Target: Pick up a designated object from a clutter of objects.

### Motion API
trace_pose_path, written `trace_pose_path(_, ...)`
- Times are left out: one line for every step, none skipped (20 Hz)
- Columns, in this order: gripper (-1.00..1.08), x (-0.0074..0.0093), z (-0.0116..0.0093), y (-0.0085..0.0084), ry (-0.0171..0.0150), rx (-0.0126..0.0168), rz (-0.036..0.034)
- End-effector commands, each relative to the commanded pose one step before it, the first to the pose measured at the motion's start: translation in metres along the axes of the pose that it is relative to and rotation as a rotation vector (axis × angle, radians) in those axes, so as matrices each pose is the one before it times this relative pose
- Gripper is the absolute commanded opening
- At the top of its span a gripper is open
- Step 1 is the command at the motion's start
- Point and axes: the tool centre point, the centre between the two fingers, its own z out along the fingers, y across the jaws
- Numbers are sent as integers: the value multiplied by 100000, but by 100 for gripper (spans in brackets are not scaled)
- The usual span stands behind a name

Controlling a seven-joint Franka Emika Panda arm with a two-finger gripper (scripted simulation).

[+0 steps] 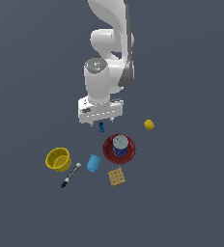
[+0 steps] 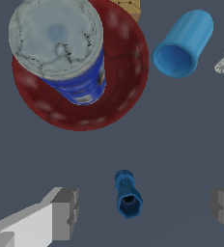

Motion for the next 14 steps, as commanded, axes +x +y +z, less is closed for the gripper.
trace_pose_path(100,-1297,1271,34,-37,-23,-1751)
trace_pose_path(100,-439,406,-10,-47,15,-550)
trace_pose_path(100,-404,365,-17,-42,16,-503)
trace_pose_path(100,-369,325,-20,-37,16,-454)
trace_pose_path(100,-332,287,-23,-33,15,-407)
trace_pose_path(100,-295,249,-23,-28,15,-357)
trace_pose_path(100,-257,214,-24,-24,13,-311)
trace_pose_path(100,-218,179,-22,-20,12,-262)
trace_pose_path(100,-179,145,-20,-16,10,-218)
trace_pose_path(100,-139,112,-16,-13,8,-168)
trace_pose_path(100,-100,80,-12,-9,6,-119)
trace_pose_path(100,-61,48,-6,-5,3,-69)
trace_pose_path(100,-25,15,7,0,0,0)
trace_pose_path(100,100,-74,2,-63,28,154)
